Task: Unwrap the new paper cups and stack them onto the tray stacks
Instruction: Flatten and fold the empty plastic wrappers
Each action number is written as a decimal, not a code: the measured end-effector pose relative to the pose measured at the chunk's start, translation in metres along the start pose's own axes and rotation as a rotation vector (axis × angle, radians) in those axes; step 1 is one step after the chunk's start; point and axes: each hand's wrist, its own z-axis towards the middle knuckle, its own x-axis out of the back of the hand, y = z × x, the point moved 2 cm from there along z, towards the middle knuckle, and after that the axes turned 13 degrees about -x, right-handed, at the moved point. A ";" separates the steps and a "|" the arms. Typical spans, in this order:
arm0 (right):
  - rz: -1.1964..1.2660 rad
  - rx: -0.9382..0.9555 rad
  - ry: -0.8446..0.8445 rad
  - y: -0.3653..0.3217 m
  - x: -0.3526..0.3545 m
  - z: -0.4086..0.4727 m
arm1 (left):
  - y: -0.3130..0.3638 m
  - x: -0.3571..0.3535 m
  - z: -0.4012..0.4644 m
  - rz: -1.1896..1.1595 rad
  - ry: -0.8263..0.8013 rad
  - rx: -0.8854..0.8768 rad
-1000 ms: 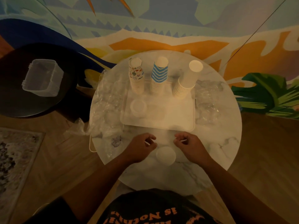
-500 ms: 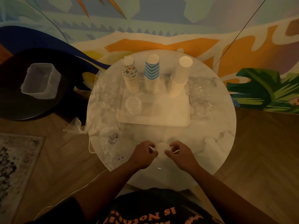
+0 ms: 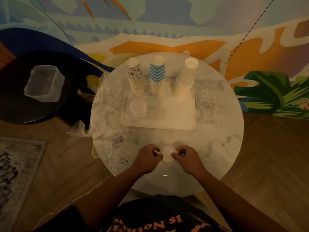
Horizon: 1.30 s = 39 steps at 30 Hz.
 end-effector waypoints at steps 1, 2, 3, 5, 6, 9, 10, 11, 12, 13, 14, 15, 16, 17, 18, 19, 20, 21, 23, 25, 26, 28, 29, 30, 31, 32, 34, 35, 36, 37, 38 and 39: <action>0.000 0.000 -0.003 -0.001 0.000 -0.001 | 0.000 0.001 0.000 -0.005 0.002 -0.001; 0.000 0.003 -0.004 -0.002 0.001 -0.001 | 0.001 0.001 0.000 -0.012 0.003 -0.003; 0.004 0.007 0.000 -0.002 0.001 -0.001 | 0.002 0.002 -0.001 -0.020 0.006 -0.005; 0.017 0.013 0.008 -0.004 0.002 -0.001 | 0.005 0.004 -0.001 -0.035 0.016 -0.009; 0.026 0.013 0.007 -0.005 0.003 -0.001 | 0.007 0.005 -0.001 -0.043 0.022 -0.009; 0.052 0.024 0.001 -0.011 0.006 0.000 | 0.013 0.011 -0.002 -0.090 0.041 0.007; 0.063 0.026 0.000 -0.014 0.008 0.000 | 0.015 0.013 -0.002 -0.115 0.046 0.013; 0.072 0.027 0.000 -0.016 0.009 0.001 | 0.018 0.015 -0.002 -0.139 0.051 0.020; 0.078 0.030 0.000 -0.018 0.009 0.002 | 0.019 0.017 -0.002 -0.160 0.056 0.025; 0.083 0.034 -0.002 -0.021 0.010 0.002 | 0.021 0.019 -0.002 -0.177 0.060 0.029; 0.093 0.039 -0.005 -0.023 0.011 0.003 | 0.022 0.021 -0.001 -0.188 0.066 0.032; 0.107 0.045 -0.008 -0.026 0.011 0.004 | 0.023 0.023 0.000 -0.196 0.072 0.034; 0.124 0.054 -0.009 -0.029 0.012 0.004 | 0.024 0.026 0.001 -0.206 0.080 0.035; 0.140 0.063 -0.009 -0.032 0.012 0.005 | 0.024 0.029 0.003 -0.217 0.091 0.035; 0.155 0.070 -0.013 -0.036 0.012 0.007 | 0.024 0.033 0.005 -0.228 0.102 0.035; 0.167 0.075 -0.019 -0.040 0.012 0.008 | 0.025 0.037 0.007 -0.236 0.114 0.035; 0.179 0.081 -0.030 -0.045 0.012 0.009 | 0.025 0.041 0.009 -0.247 0.127 0.035; 0.188 0.090 -0.038 -0.050 0.011 0.011 | 0.025 0.045 0.011 -0.261 0.140 0.036; 0.200 0.110 -0.045 -0.062 0.010 0.013 | 0.024 0.053 0.016 -0.277 0.166 0.038; 0.203 0.115 -0.046 -0.076 0.007 0.015 | 0.023 0.062 0.021 -0.284 0.195 0.035; 0.206 0.120 -0.049 -0.083 0.006 0.016 | 0.023 0.067 0.024 -0.289 0.213 0.034; 0.213 0.139 -0.053 -0.097 0.001 0.020 | 0.022 0.076 0.030 -0.297 0.251 0.032; 0.210 0.150 -0.050 -0.103 -0.001 0.023 | 0.022 0.081 0.034 -0.299 0.269 0.032; 0.206 0.159 -0.044 -0.110 -0.003 0.026 | 0.021 0.086 0.038 -0.300 0.285 0.030; 0.204 0.168 -0.037 -0.117 -0.006 0.030 | 0.020 0.092 0.042 -0.301 0.300 0.026; 0.204 0.174 -0.033 -0.124 -0.008 0.033 | 0.020 0.097 0.046 -0.302 0.316 0.021; 0.198 0.179 -0.030 -0.137 -0.014 0.043 | 0.019 0.107 0.055 -0.286 0.350 0.008; 0.195 0.179 -0.029 -0.144 -0.017 0.048 | 0.018 0.111 0.060 -0.274 0.366 0.003; 0.193 0.177 -0.028 -0.150 -0.020 0.053 | 0.017 0.116 0.065 -0.267 0.382 0.000; 0.190 0.175 -0.025 -0.157 -0.023 0.059 | 0.016 0.121 0.071 -0.264 0.398 0.000; 0.188 0.175 -0.020 -0.163 -0.027 0.065 | 0.014 0.125 0.076 -0.261 0.413 0.004; 0.184 0.174 -0.015 -0.169 -0.030 0.071 | 0.012 0.129 0.082 -0.254 0.427 0.008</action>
